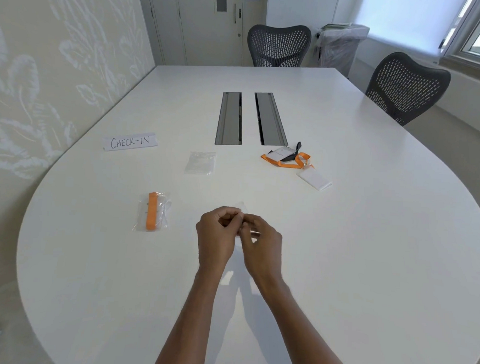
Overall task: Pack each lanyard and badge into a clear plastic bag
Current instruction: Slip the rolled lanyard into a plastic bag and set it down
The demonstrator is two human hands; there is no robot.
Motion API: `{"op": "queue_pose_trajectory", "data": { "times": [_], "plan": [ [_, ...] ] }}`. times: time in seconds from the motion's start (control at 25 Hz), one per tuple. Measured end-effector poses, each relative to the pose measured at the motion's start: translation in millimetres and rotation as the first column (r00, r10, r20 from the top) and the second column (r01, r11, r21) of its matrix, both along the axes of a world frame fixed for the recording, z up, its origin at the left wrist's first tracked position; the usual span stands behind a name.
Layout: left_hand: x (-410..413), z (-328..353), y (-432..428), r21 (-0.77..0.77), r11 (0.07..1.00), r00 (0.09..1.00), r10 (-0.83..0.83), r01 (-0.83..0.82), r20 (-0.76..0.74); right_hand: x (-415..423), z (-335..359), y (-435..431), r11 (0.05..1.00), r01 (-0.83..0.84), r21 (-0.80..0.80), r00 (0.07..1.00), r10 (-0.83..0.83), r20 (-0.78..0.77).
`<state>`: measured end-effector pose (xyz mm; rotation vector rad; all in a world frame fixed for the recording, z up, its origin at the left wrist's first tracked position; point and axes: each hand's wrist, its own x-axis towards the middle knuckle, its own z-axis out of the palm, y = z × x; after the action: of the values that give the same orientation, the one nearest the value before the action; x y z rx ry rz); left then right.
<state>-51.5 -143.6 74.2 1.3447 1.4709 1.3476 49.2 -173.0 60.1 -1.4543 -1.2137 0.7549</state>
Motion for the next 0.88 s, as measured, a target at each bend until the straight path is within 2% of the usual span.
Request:
{"op": "queue_pose_trajectory", "data": {
  "times": [0.08, 0.16, 0.32, 0.36, 0.48, 0.56, 0.72, 0.88],
  "plan": [
    [-5, 0, 2, -0.028, 0.999, 0.995, 0.031, -0.028, 0.095, -2, -1, -1, 0.997, -0.076, 0.03, 0.995, 0.074, 0.07],
    [-12, 0, 4, -0.033, 0.999, 0.993, -0.02, 0.024, 0.117, 1, -1, 2, 0.996, -0.041, 0.073, 0.996, 0.035, 0.076],
    [-29, -1, 13, -0.014, 1.0, 0.995, -0.018, 0.016, -0.095, 17, 2, 12, 0.998, 0.028, 0.059, 1.0, -0.028, -0.01],
    [-34, -2, 15, -0.04, 0.999, 0.994, -0.038, 0.034, -0.104, 21, 3, 14, 0.998, 0.02, 0.06, 1.0, -0.019, -0.022],
    [-45, -8, 18, -0.107, 0.973, 0.978, -0.201, 0.207, 0.064, 31, 7, 16, 0.993, -0.068, 0.101, 0.997, 0.071, -0.029],
    [-47, -11, 17, -0.084, 0.959, 0.955, -0.256, 0.27, 0.148, 37, 10, 17, 0.986, -0.121, 0.118, 0.992, 0.123, -0.007],
    [-49, -13, 17, -0.027, 0.969, 0.953, -0.235, 0.245, 0.19, 49, 13, 20, 0.981, -0.165, 0.104, 0.985, 0.169, -0.035],
    [-48, -12, 14, 0.009, 0.966, 0.933, -0.251, 0.257, 0.26, 62, 9, 19, 0.982, -0.19, -0.016, 0.975, 0.187, -0.124]
  ]
}}
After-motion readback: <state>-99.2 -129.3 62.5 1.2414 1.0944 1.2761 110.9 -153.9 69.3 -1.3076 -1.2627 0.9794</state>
